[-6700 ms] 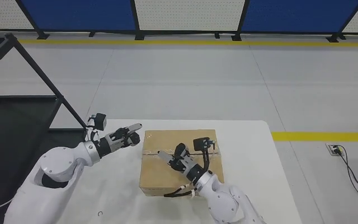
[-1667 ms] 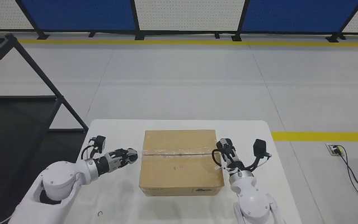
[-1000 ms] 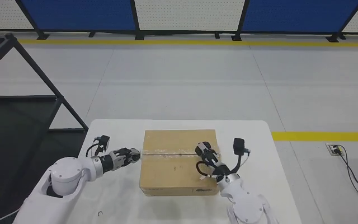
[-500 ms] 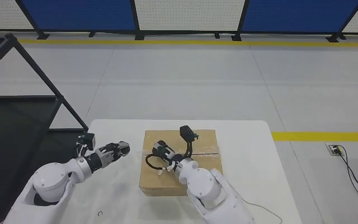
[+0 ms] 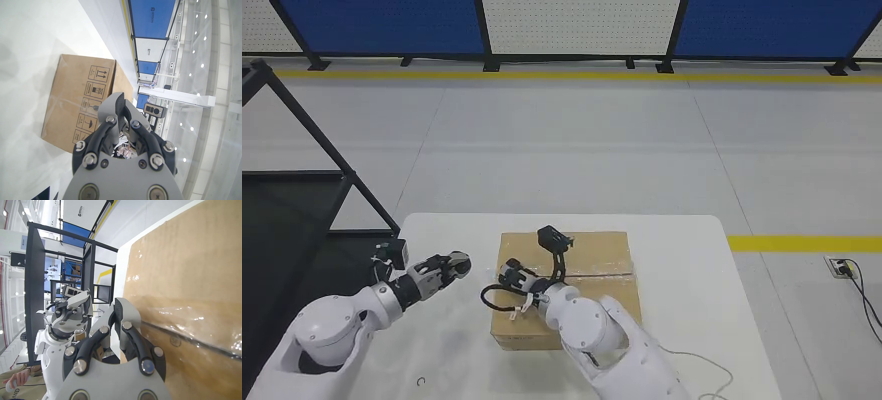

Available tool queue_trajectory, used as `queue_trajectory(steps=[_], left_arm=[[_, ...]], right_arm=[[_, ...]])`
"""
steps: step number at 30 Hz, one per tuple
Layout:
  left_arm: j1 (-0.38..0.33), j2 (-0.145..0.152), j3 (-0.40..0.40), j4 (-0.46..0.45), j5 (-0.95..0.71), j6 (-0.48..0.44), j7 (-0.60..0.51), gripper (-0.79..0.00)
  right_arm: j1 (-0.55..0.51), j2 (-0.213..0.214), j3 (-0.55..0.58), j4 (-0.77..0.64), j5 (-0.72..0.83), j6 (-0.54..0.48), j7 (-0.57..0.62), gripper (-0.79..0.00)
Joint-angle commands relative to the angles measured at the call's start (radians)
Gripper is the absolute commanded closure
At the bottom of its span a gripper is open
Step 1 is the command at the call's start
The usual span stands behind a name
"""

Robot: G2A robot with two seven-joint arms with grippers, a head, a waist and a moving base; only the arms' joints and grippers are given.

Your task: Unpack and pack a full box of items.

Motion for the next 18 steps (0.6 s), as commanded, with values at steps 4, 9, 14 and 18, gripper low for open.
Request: queue_trajectory(steps=[4,9,14,18], left_arm=[[0.003,-0.001,0.020,-0.008,0.025,0.016,-0.010,0.000],[-0.020,-0.007,0.050,0.010,0.044,0.023,-0.009,0.000],[-0.052,-0.013,0.084,0.047,0.055,0.035,-0.016,0.000],[-0.075,-0.019,0.107,0.073,0.059,0.036,-0.021,0.000]], right_arm=[[0.009,-0.006,0.007,0.027,0.005,0.009,-0.005,0.000],[0.003,-0.007,0.020,0.036,0.001,0.021,-0.003,0.000],[-0.011,-0.005,0.032,0.030,-0.007,0.018,0.004,0.000],[-0.025,-0.003,0.042,0.017,-0.016,0.014,0.009,0.000]])
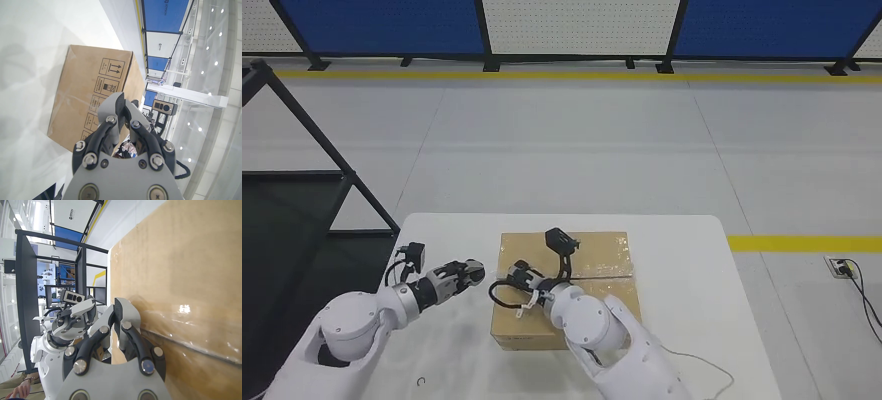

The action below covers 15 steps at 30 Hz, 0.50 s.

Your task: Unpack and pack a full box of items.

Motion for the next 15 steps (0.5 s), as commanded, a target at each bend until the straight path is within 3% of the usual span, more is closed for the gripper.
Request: queue_trajectory(steps=[1,15], left_arm=[[-0.010,-0.003,0.011,0.014,-0.001,0.000,-0.004,0.000],[-0.081,-0.022,0.090,0.105,0.031,-0.006,-0.045,0.000]], right_arm=[[-0.006,0.001,0.005,-0.004,-0.003,-0.002,0.004,0.000],[-0.058,0.014,0.041,-0.070,-0.038,-0.030,0.049,0.000]])
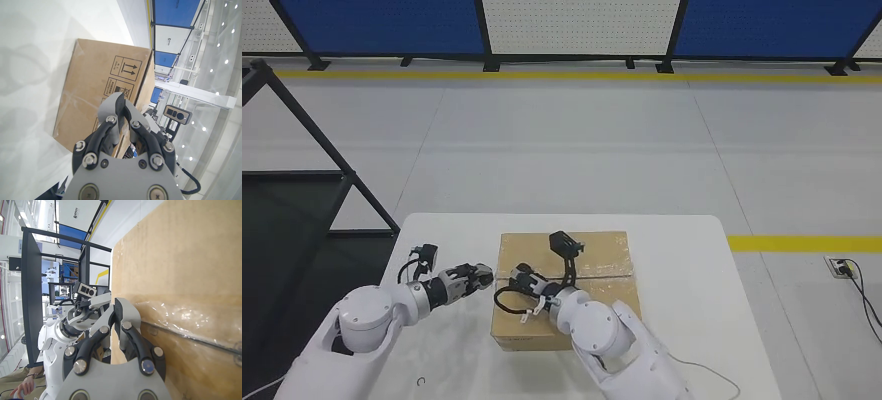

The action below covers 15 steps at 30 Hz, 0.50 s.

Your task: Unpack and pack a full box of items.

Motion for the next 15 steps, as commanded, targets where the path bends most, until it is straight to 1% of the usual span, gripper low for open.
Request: queue_trajectory(steps=[1,9,15], left_arm=[[-0.007,-0.002,0.006,0.009,0.001,-0.005,-0.005,0.000],[-0.029,-0.009,0.018,0.033,-0.001,-0.019,-0.016,0.000],[-0.026,-0.009,0.013,0.030,0.004,-0.024,-0.024,0.000]], right_arm=[[-0.005,0.001,0.003,-0.005,-0.003,0.001,0.005,0.000],[-0.022,0.003,0.008,-0.011,-0.011,0.000,0.020,0.000],[-0.030,0.002,0.012,-0.025,-0.009,-0.015,0.006,0.000]])
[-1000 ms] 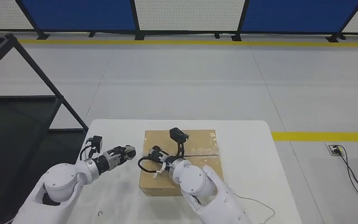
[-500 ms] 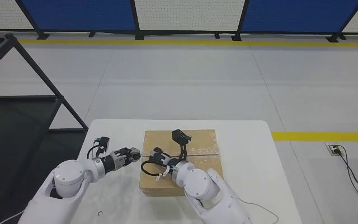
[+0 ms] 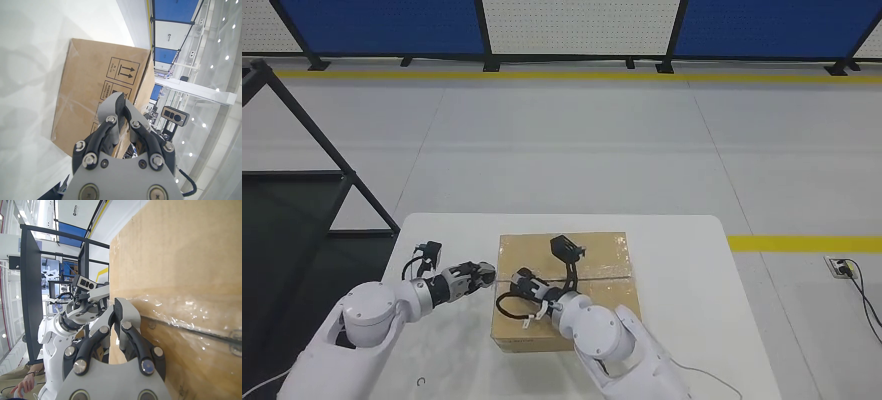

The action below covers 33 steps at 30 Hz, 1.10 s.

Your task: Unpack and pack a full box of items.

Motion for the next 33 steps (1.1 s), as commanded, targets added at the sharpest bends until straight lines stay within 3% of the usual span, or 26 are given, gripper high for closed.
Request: queue_trajectory(steps=[1,5,14,15,16,17,18,19,20,21,23,26,29,33], left_arm=[[0.005,0.001,-0.006,-0.009,-0.001,0.000,0.004,0.000],[0.039,0.005,-0.049,-0.062,-0.026,-0.002,0.048,0.000],[0.157,0.030,-0.251,-0.222,-0.103,-0.025,0.119,0.000],[0.170,0.031,-0.268,-0.242,-0.118,-0.033,0.128,-0.108],[0.183,0.030,-0.281,-0.261,-0.141,-0.043,0.133,-0.348],[0.194,0.030,-0.289,-0.280,-0.163,-0.055,0.126,-0.785],[0.197,0.029,-0.292,-0.285,-0.168,-0.060,0.123,-0.785],[0.197,0.029,-0.292,-0.285,-0.168,-0.060,0.123,-0.785],[0.197,0.029,-0.292,-0.285,-0.168,-0.060,0.123,-0.785],[0.198,0.029,-0.293,-0.288,-0.171,-0.061,0.123,-0.096],[0.198,0.029,-0.292,-0.286,-0.169,-0.060,0.123,-0.247],[0.197,0.029,-0.292,-0.285,-0.168,-0.060,0.123,-0.434],[0.197,0.029,-0.292,-0.285,-0.168,-0.060,0.123,-0.583],[0.197,0.029,-0.292,-0.285,-0.168,-0.060,0.123,-0.726]], right_arm=[[-0.004,-0.001,0.002,-0.010,0.005,-0.011,-0.012,0.000],[-0.016,-0.007,0.002,-0.041,0.029,-0.057,-0.067,0.000],[-0.112,0.008,0.087,-0.173,0.034,-0.128,-0.159,0.000],[-0.126,0.011,0.100,-0.190,0.037,-0.136,-0.165,0.000],[-0.140,0.013,0.112,-0.205,0.036,-0.146,-0.175,0.000],[-0.155,0.016,0.124,-0.222,0.027,-0.160,-0.193,0.000],[-0.171,0.019,0.132,-0.236,0.016,-0.176,-0.204,-0.092],[-0.183,0.020,0.137,-0.245,0.013,-0.183,-0.206,-0.785],[-0.183,0.020,0.137,-0.245,0.013,-0.183,-0.206,-0.785],[-0.182,0.020,0.137,-0.244,0.013,-0.182,-0.207,-0.007],[-0.184,0.021,0.137,-0.246,0.012,-0.184,-0.207,-0.057],[-0.183,0.020,0.137,-0.245,0.013,-0.183,-0.206,-0.269],[-0.183,0.020,0.137,-0.245,0.013,-0.183,-0.206,-0.453],[-0.183,0.020,0.137,-0.245,0.013,-0.183,-0.206,-0.631]])
